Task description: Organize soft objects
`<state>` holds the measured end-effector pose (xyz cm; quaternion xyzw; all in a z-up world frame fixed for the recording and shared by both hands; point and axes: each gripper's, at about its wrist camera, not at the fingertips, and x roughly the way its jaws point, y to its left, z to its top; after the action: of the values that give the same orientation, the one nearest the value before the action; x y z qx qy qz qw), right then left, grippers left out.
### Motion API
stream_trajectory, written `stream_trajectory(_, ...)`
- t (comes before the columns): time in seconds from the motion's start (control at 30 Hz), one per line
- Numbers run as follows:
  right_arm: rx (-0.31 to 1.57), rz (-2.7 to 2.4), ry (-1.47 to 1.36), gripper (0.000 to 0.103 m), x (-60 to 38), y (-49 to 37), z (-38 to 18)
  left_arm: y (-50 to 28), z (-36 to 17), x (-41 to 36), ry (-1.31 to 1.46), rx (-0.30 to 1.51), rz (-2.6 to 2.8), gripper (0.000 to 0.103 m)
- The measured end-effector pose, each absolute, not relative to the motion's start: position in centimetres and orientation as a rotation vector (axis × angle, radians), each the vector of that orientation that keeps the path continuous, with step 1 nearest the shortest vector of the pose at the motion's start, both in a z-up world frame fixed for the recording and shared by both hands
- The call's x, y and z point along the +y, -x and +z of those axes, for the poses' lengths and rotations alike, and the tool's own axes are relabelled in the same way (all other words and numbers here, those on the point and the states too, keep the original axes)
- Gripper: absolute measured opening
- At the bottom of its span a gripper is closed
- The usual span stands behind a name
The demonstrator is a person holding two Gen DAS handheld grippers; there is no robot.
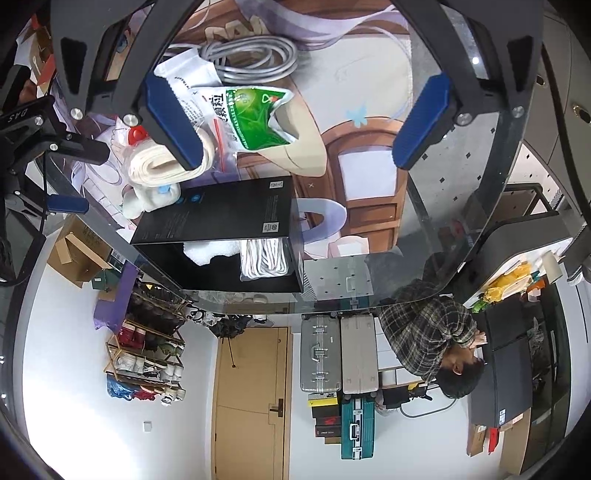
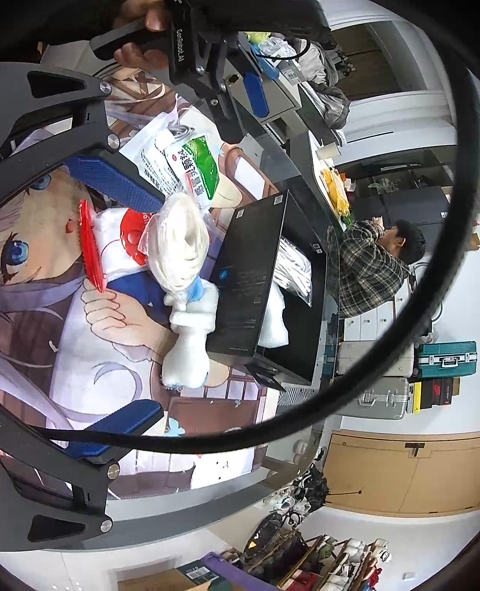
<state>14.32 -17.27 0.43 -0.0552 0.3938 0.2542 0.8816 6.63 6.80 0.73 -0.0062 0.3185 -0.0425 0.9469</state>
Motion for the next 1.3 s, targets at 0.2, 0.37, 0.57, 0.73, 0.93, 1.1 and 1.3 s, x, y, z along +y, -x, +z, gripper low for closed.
stream_trajectory(0.2, 0.818, 0.544, 0.145, 0.103, -18.6, -13.3, 1.4, -6.8, 0.8, 6.8, 0.017, 0.646, -0.085, 0.103)
stream_trajectory(0.37, 0.809, 0.604, 0.068, 0.103, -21.0, -12.0, 2.1, -6.9, 0.7, 6.9, 0.025, 0.642, -0.083, 0.103)
stream_trajectory(0.57, 0.699, 0.547, -0.08, 0.103, -21.0, -11.9, 1.7, -7.1, 0.5, 7.2, 0.032, 0.647, -0.069, 0.103)
stream_trajectory(0.73, 0.633, 0.565, -0.071, 0.103, -19.4, -12.0, 2.0, -7.0, 0.4, 7.5, 0.033, 0.646, -0.058, 0.103)
stream_trajectory(0.93, 0.624, 0.515, -0.06, 0.103, -19.3, -12.2, 1.8, -7.5, -0.8, 8.7, 0.042, 0.637, 0.029, 0.103)
stream_trajectory(1.1, 0.642, 0.494, -0.058, 0.103, -19.4, -12.6, 1.8, -8.6, -2.5, 10.6, 0.131, 0.717, 0.037, 0.103)
stream_trajectory(1.3, 0.68, 0.498, 0.035, 0.103, -17.8, -12.8, 1.0, -8.1, -2.2, 10.2, 0.142, 0.748, -0.053, 0.103)
